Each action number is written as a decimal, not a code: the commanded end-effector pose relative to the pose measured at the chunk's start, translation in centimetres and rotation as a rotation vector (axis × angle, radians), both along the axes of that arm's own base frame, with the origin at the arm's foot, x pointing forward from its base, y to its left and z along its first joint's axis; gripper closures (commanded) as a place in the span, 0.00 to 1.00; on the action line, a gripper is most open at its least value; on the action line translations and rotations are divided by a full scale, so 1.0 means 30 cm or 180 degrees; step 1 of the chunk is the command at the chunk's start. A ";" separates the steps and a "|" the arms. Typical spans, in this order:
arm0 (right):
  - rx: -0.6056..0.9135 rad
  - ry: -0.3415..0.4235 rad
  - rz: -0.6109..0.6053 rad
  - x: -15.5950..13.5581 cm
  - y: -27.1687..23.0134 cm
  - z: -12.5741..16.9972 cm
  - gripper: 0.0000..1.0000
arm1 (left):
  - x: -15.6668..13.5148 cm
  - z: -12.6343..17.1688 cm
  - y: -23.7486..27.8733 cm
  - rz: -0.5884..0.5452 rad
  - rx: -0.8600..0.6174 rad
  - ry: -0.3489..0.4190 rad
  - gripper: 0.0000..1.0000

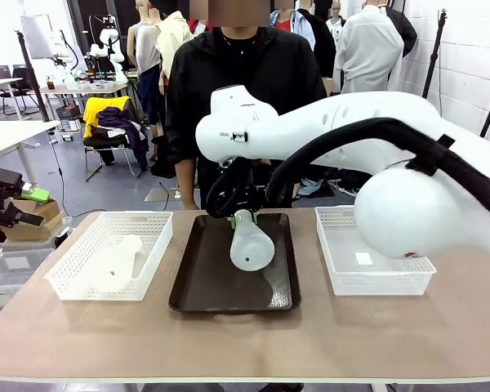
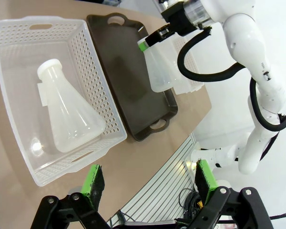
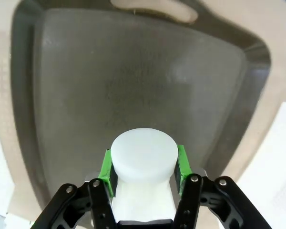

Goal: Prepare the laboratory tools.
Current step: While moving the picked Big flask to the Handle tray indicated by the person, stop as directed by the person.

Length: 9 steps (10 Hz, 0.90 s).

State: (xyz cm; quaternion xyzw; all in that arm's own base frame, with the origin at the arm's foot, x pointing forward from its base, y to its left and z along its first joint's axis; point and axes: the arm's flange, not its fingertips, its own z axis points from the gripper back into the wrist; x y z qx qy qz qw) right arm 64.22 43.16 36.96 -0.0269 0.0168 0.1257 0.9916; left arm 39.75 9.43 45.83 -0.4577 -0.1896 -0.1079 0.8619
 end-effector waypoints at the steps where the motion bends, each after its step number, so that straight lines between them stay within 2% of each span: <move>1: 0.0045 0.0104 0.0066 0.091 0.067 0.063 1.00 | -0.008 0.001 0.008 -0.0033 0.0028 -0.0007 0.00; 2: 0.0000 0.0000 0.0000 0.000 0.000 0.000 1.00 | -0.008 0.001 0.008 -0.0033 0.0028 -0.0007 0.00; 9: 0.0000 0.0000 0.0000 0.000 0.000 0.000 1.00 | -0.008 0.001 0.008 -0.0033 0.0028 -0.0007 0.00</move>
